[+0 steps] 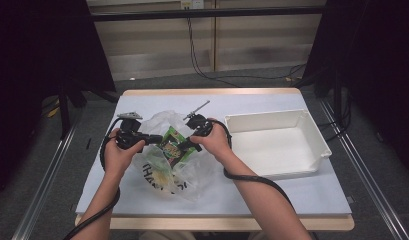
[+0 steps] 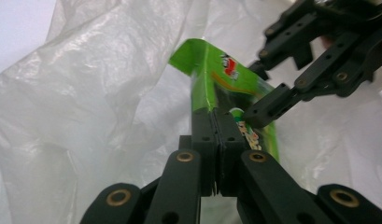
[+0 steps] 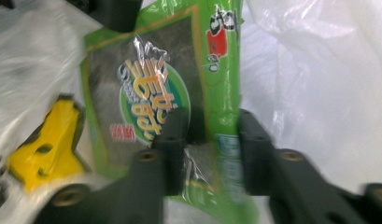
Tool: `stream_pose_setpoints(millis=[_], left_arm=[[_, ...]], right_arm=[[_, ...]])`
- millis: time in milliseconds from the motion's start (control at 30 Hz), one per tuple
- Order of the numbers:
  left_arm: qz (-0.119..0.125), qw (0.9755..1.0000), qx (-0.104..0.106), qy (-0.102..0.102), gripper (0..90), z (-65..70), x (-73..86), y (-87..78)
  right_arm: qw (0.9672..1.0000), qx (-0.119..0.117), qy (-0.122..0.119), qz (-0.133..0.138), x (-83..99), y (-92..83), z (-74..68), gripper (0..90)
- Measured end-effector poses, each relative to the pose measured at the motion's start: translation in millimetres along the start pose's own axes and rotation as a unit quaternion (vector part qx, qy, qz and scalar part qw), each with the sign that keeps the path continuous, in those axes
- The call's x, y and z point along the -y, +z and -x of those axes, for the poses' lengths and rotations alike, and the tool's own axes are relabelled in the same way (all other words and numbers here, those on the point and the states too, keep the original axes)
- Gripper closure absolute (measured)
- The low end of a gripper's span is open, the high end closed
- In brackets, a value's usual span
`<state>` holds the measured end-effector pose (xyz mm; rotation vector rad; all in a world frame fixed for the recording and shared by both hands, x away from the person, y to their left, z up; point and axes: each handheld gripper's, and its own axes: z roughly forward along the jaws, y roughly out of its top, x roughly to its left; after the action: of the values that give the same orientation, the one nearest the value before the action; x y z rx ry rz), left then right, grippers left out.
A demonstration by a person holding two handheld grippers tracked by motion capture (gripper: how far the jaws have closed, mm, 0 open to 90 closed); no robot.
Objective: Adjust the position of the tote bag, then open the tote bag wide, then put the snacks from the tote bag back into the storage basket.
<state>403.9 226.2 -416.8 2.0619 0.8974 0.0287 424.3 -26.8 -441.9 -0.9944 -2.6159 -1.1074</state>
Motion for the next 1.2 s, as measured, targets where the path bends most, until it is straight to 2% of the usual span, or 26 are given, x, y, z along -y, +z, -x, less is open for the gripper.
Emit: stream_pose_setpoints(millis=[33,67,100,167,200,233,300,400,500,533,667,700,867,1000,1100,1133,1200], left_arm=[[-0.007,1.0,-0.006,-0.001,88.3,0.5,0.3,-0.1],[-0.012,0.9998,-0.011,-0.008,87.6,1.3,0.9,0.0],[-0.014,0.9997,-0.011,-0.014,86.0,2.1,1.3,-0.7],[-0.022,0.9994,-0.017,-0.019,71.8,4.5,2.0,-0.3],[-0.026,0.9993,-0.022,-0.014,62.4,6.9,2.6,0.8],[-0.031,0.9991,-0.029,-0.006,61.0,9.1,3.3,1.6],[-0.034,0.9986,-0.039,-0.002,51.9,13.5,3.8,4.8],[-0.029,0.9986,-0.044,-0.01,38.3,18.2,3.5,10.2],[-0.035,0.9984,-0.043,-0.011,27.9,21.1,4.7,16.0],[-0.037,0.998,-0.05,-0.007,24.6,22.1,5.8,18.8],[-0.049,0.9971,-0.059,-0.004,20.7,19.9,7.9,25.6],[-0.051,0.9972,-0.054,-0.007,20.3,19.2,8.5,25.9],[-0.044,0.9973,-0.057,-0.012,18.0,19.4,11.9,27.5],[-0.044,0.9977,-0.047,-0.018,17.5,22.1,13.0,27.3],[-0.05,0.997,-0.058,-0.011,16.6,22.1,14.2,29.4],[-0.056,0.9967,-0.057,-0.009,16.6,21.7,14.6,29.8],[-0.055,0.9966,-0.06,-0.016,16.6,22.2,17.0,31.6]], right_arm=[[1.0,0.003,0.001,-0.003,0.0,-2.6,-0.3,79.5],[1.0,-0.003,0.003,-0.002,-0.3,-4.5,-0.5,84.5],[1.0,-0.004,0.006,-0.001,-0.9,-7.6,-1.0,85.3],[0.9999,0.015,-0.006,0.001,-3.7,-14.6,-4.4,85.7],[0.9996,0.024,-0.013,0.002,-5.9,-19.0,-5.9,85.8],[0.9993,0.033,-0.02,0.001,-8.0,-23.9,-7.1,86.0],[0.9985,0.048,-0.027,-0.003,-12.1,-32.2,-9.6,86.0],[0.9965,0.072,-0.041,-0.009,-16.7,-44.3,-12.7,85.9],[0.9947,0.087,-0.055,-0.011,-18.6,-53.5,-13.2,85.7],[0.9943,0.089,-0.056,-0.017,-18.7,-56.0,-13.5,85.5],[0.9944,0.085,-0.06,-0.02,-18.3,-62.7,-14.6,85.2],[0.9944,0.085,-0.062,-0.016,-18.5,-65.2,-15.2,85.1],[0.9927,0.089,-0.08,-0.012,-22.0,-81.1,-21.6,83.9],[0.9914,0.095,-0.088,-0.016,-26.0,-94.2,-27.0,83.1],[0.9893,0.106,-0.098,-0.019,-31.6,-104.9,-30.1,82.9],[0.9896,0.105,-0.096,-0.019,-33.9,-108.8,-31.5,82.9],[0.9901,0.102,-0.096,-0.013,-36.3,-113.6,-33.1,82.9]])
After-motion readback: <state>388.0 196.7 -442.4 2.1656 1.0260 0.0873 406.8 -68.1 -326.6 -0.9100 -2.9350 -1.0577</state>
